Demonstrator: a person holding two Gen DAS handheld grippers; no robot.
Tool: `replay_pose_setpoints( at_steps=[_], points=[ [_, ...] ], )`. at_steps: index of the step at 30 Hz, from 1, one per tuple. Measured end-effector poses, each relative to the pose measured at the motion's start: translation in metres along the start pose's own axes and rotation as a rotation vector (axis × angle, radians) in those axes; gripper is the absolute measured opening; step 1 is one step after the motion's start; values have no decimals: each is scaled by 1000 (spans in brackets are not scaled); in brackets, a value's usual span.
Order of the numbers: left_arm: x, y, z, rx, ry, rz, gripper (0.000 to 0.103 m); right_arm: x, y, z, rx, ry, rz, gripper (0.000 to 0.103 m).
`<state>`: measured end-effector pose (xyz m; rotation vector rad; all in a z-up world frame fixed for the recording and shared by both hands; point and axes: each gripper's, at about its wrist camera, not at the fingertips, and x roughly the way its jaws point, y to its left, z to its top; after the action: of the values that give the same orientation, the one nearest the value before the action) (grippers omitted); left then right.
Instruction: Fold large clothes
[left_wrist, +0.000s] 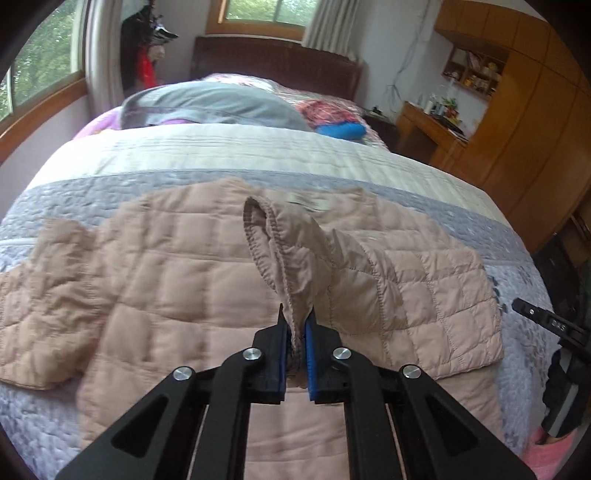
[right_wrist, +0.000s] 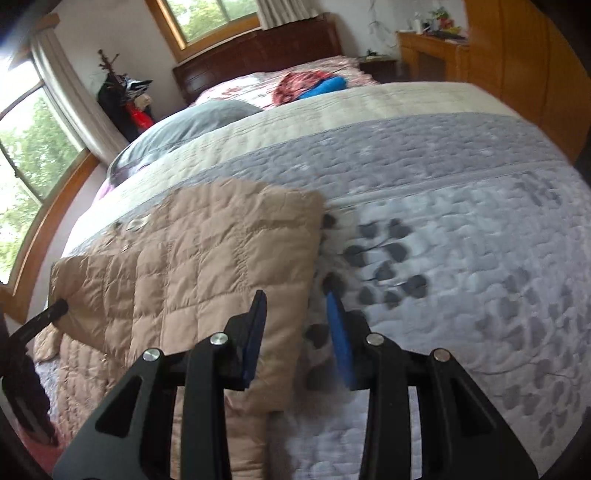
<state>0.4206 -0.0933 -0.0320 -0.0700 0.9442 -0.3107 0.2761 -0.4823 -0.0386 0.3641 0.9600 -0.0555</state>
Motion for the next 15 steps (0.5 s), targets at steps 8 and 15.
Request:
replay_pose_setpoints(
  at_steps=[8, 15],
  points=[
    [27, 37, -19, -23, 83, 72, 8, 35, 32, -11, -96, 91, 28, 34],
    [52, 42, -37, 6, 100, 103, 15, 60, 22, -19, -69, 140, 39, 34]
  ],
)
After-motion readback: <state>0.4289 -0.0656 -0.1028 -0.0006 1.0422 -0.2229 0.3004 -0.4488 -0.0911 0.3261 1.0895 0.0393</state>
